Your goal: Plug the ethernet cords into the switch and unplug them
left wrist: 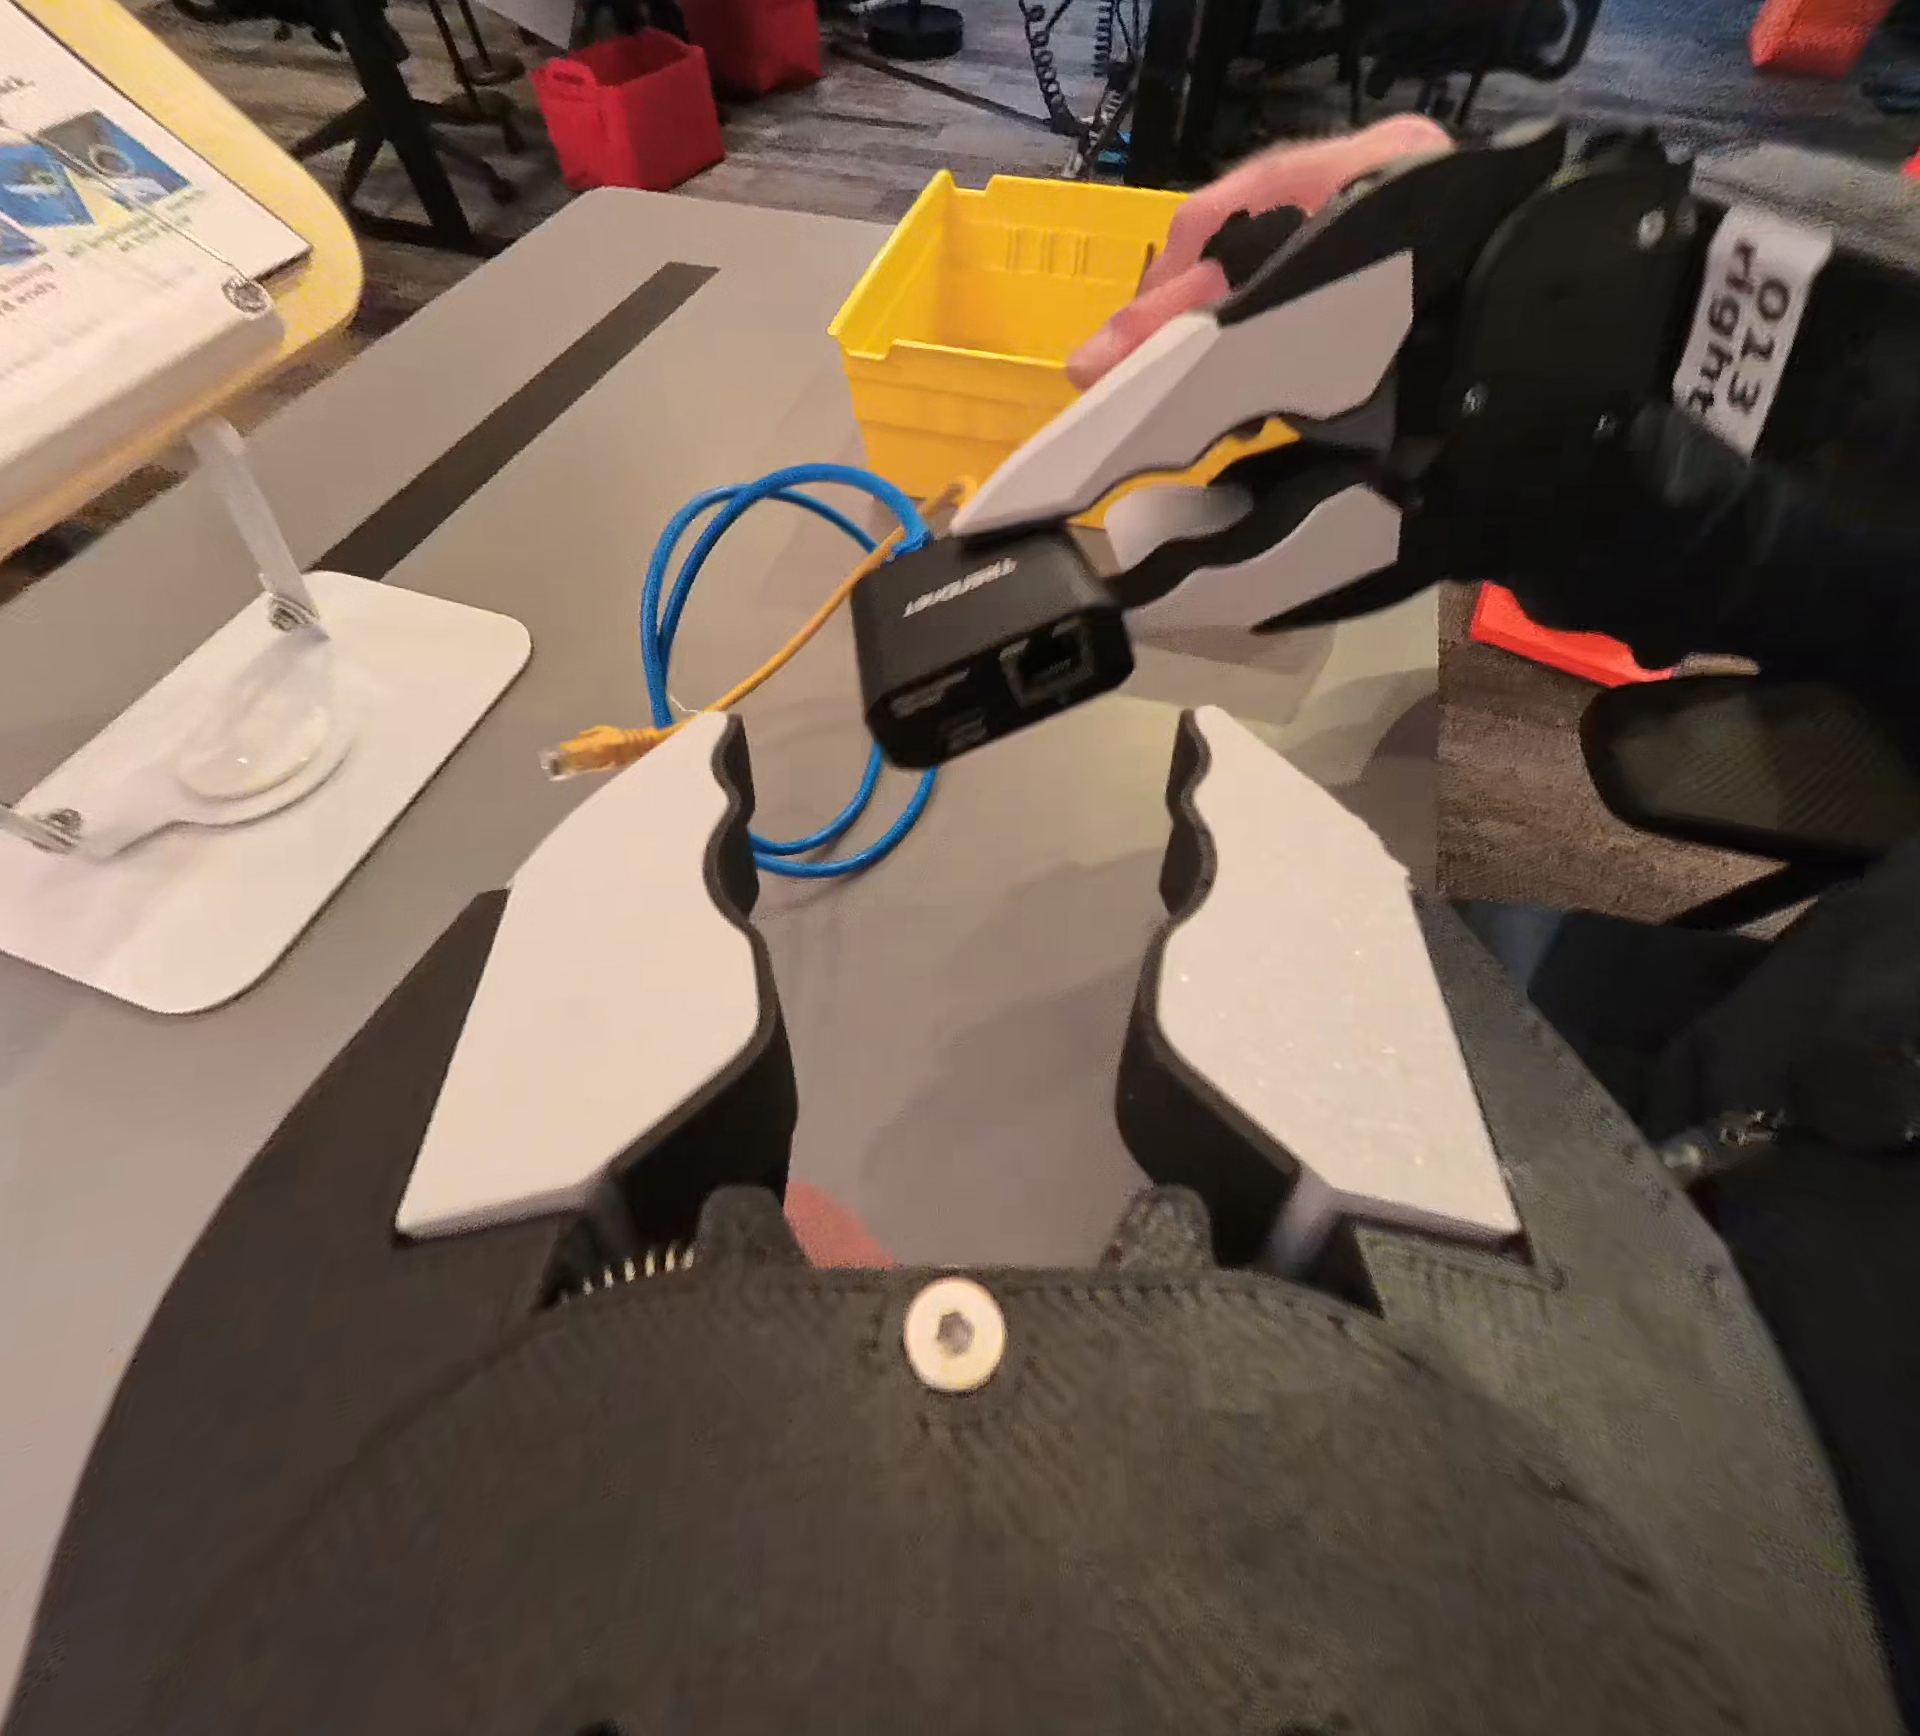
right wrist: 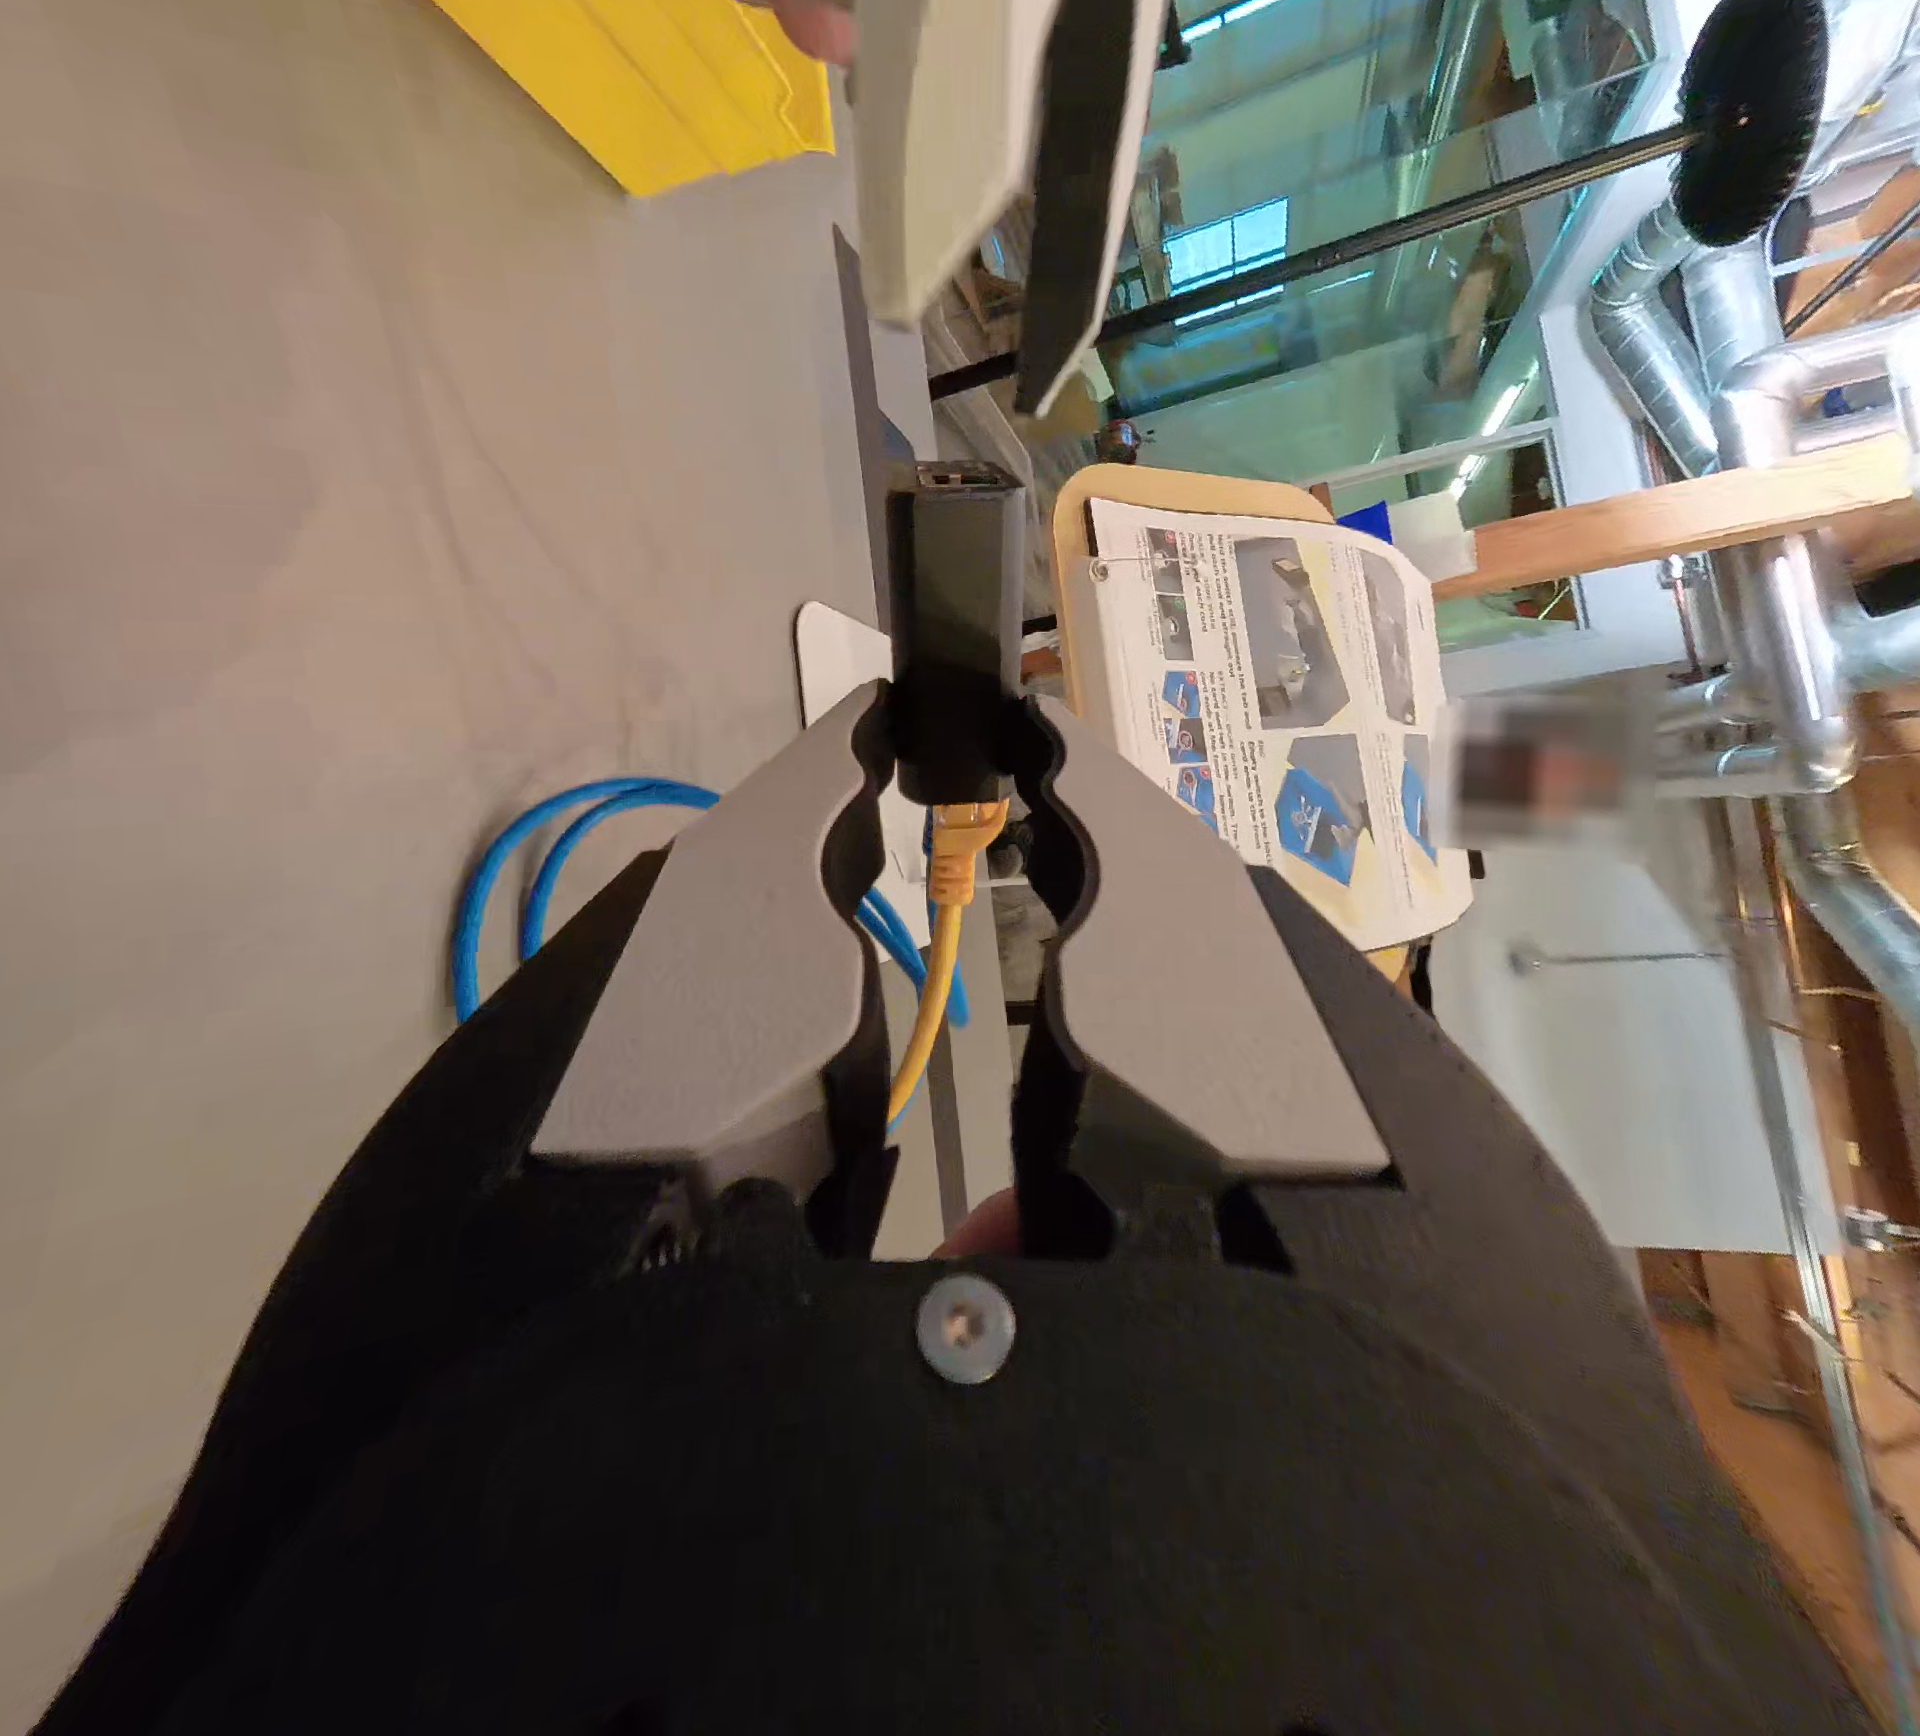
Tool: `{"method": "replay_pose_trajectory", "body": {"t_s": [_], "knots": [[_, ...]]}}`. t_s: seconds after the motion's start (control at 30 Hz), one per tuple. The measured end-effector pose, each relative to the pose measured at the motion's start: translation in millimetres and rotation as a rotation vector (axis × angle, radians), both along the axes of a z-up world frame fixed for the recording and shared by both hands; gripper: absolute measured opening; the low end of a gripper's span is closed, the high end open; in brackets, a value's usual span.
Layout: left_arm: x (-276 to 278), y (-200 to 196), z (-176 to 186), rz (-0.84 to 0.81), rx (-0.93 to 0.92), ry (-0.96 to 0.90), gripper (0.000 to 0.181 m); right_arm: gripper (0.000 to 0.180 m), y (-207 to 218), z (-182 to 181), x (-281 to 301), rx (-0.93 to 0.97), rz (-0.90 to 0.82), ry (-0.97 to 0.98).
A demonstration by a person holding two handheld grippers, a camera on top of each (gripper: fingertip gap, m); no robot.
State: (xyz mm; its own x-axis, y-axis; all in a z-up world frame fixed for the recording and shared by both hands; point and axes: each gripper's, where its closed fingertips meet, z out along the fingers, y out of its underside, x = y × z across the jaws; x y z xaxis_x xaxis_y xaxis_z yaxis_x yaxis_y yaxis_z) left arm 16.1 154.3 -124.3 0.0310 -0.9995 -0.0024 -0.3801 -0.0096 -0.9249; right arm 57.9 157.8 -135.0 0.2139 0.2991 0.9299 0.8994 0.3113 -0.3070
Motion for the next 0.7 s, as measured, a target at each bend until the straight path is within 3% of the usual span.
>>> {"method": "replay_pose_trajectory", "body": {"t_s": [0.1,0.2,0.43,0.6,0.7], "knots": [[15.2,-9.1,-20.9,0.019,-0.008,0.071,0.083,0.021,1.1,-2.5,-6.7,0.032,-0.018,-0.008],[25.5,-4.0,-27.2,0.090,-0.001,0.029,0.062,0.020,-3.2,-1.2,-14.1,0.063,-0.010,-0.018],[24.1,-8.3,-33.2,0.050,0.002,-0.008,0.062,0.021,-8.6,-8.3,-17.9,0.040,0.038,-0.027],[26.0,-18.7,-36.7,-0.042,0.043,-0.008,0.061,0.033,-2.0,-20.9,-14.7,-0.049,0.029,-0.028],[24.7,-22.2,-39.0,-0.093,0.082,-0.009,0.061,0.043,-7.1,-24.6,-13.1,-0.220,0.069,0.067]]}}
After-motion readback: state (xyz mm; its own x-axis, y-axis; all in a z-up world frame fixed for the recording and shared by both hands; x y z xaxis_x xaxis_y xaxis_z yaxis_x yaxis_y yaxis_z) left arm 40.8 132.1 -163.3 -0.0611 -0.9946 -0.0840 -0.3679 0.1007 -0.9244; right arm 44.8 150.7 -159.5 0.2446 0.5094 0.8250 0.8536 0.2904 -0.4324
